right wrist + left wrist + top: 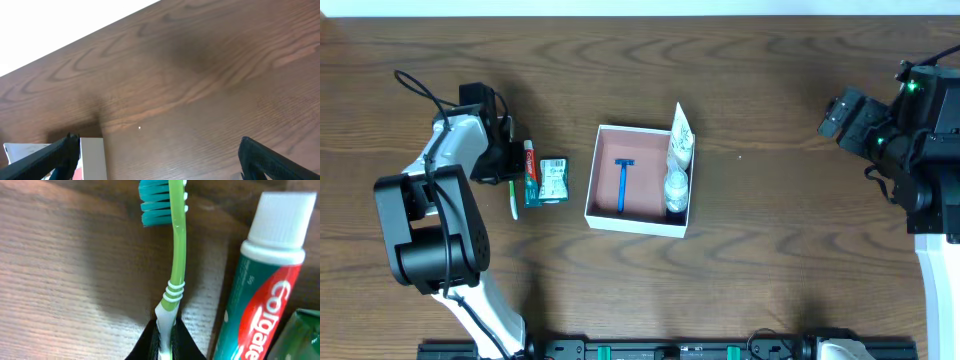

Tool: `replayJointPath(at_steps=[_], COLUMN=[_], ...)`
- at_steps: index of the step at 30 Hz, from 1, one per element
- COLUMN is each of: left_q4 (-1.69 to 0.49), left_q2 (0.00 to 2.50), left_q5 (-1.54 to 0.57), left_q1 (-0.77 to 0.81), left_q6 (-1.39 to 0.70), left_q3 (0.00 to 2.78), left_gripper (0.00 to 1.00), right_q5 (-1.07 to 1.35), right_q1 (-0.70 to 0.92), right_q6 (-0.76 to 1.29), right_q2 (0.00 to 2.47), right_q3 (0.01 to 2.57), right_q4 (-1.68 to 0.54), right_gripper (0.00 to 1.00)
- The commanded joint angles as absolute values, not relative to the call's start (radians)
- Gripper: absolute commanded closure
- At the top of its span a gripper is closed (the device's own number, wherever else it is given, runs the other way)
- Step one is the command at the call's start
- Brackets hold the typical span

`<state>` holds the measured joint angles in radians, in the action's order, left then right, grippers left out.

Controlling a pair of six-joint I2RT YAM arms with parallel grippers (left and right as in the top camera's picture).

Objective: Pack container
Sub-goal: 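Move the left gripper to the green toothbrush and grasp it, then place the toothbrush into the box beside the razor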

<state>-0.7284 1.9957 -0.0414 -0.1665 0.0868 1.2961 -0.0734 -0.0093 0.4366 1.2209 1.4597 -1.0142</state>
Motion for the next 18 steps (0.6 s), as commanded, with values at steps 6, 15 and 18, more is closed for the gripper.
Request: replayJointPath(at_steps=[6, 15, 18], left_q4=[-0.839, -0.884, -0.857], left_q2=[1.872, 1.550, 1.526], left_q5=[-0.042, -0.127, -0.119], left_q1=[-0.149, 0.097, 0.223], left_q6=[0.064, 0.030, 0.016], left_q3=[1.329, 1.344, 1.344], left_gripper=[0.94, 0.94, 0.94], right_q5=[-0.071, -0.071, -0.071], right_q1=[-0.015, -0.015, -0.015], right_q6=[0.433, 0.433, 0.433], right_q2=[1.222, 1.222, 1.222], right_q3=[1.468, 1.468, 1.468], right_q4=[-1.015, -1.015, -1.015], right_gripper=[0.01, 0.01, 0.01])
